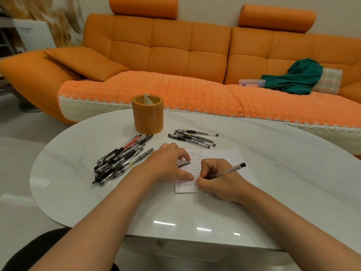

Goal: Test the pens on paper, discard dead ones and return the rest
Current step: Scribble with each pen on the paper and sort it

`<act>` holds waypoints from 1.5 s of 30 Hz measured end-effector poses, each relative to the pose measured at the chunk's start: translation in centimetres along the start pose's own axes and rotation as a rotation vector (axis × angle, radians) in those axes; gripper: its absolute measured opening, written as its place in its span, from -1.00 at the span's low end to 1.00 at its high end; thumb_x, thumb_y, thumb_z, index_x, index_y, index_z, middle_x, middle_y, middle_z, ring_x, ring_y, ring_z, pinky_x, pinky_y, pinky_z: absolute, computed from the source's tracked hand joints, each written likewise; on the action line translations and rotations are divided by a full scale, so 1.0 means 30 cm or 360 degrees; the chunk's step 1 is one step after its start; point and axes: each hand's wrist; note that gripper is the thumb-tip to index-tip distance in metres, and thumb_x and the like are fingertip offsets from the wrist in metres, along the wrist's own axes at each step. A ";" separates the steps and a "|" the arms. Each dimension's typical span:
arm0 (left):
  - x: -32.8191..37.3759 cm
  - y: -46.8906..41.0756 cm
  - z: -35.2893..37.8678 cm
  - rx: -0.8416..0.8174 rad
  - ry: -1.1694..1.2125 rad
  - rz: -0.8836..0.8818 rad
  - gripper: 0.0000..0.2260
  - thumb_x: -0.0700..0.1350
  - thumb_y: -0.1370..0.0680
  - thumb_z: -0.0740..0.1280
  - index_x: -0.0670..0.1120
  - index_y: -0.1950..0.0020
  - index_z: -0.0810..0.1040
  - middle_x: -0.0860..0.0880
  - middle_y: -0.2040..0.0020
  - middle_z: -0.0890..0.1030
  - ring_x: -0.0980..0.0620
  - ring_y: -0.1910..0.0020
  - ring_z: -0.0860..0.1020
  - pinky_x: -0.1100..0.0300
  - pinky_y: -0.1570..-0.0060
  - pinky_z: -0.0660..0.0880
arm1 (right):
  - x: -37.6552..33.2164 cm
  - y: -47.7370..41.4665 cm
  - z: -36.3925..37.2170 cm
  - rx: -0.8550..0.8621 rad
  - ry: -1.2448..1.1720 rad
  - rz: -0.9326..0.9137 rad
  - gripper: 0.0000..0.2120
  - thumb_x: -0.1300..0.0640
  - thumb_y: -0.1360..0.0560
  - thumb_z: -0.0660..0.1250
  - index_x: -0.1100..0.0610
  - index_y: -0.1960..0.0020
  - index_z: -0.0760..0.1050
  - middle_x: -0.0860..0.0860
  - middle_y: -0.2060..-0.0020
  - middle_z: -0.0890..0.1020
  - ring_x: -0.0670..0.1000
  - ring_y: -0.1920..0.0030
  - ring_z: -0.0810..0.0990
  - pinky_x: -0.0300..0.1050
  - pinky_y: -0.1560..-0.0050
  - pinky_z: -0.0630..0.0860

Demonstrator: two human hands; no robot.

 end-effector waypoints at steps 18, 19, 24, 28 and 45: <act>0.001 0.004 0.001 0.0001 0.0038 -0.0009 -0.46 0.29 -0.40 0.48 0.21 -0.33 0.46 0.15 -0.13 0.38 0.08 -0.24 0.32 0.07 -0.21 0.41 | -0.001 0.004 -0.001 -0.0071 0.0041 -0.0049 -0.83 0.35 -0.42 0.41 0.31 0.27 0.43 0.03 0.44 0.53 -0.05 0.43 0.44 -0.20 0.42 0.39; 0.001 0.003 0.001 0.0001 0.0039 -0.0009 -0.46 0.29 -0.40 0.48 0.21 -0.33 0.46 0.15 -0.13 0.38 0.08 -0.24 0.31 0.06 -0.21 0.41 | -0.001 0.003 -0.001 -0.0077 0.0038 -0.0050 -0.82 0.34 -0.43 0.41 0.31 0.28 0.44 0.04 0.44 0.53 -0.04 0.43 0.44 -0.19 0.42 0.39; -0.001 -0.001 0.000 -0.0006 0.0044 -0.0012 -0.46 0.29 -0.39 0.48 0.21 -0.32 0.46 0.15 -0.12 0.39 0.09 -0.23 0.31 0.08 -0.19 0.41 | -0.001 0.001 0.004 -0.0077 0.0009 -0.0042 -0.83 0.34 -0.42 0.41 0.30 0.28 0.44 0.08 0.43 0.53 -0.03 0.43 0.44 -0.17 0.42 0.40; -0.002 0.001 0.001 -0.0009 0.0048 -0.0009 -0.46 0.30 -0.39 0.48 0.22 -0.32 0.46 0.15 -0.13 0.39 0.09 -0.23 0.31 0.07 -0.22 0.40 | -0.002 0.003 0.003 -0.0079 0.0023 -0.0049 -0.83 0.37 -0.39 0.39 0.31 0.29 0.40 0.07 0.45 0.49 -0.04 0.46 0.41 -0.19 0.44 0.35; -0.027 0.017 -0.032 0.0042 0.0285 -0.0052 -0.57 0.21 -0.50 0.42 0.17 -0.33 0.50 0.20 -0.11 0.46 0.16 -0.13 0.45 0.16 -0.12 0.47 | 0.010 -0.016 -0.075 0.0355 -0.0132 -0.0097 -0.57 0.43 -0.61 0.18 -0.01 -0.09 0.68 -0.05 0.20 0.69 -0.03 0.33 0.60 -0.20 0.44 0.46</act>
Point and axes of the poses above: each hand's wrist, its own y-axis away from the middle knuckle, its own z-axis out of the palm, x = y × z
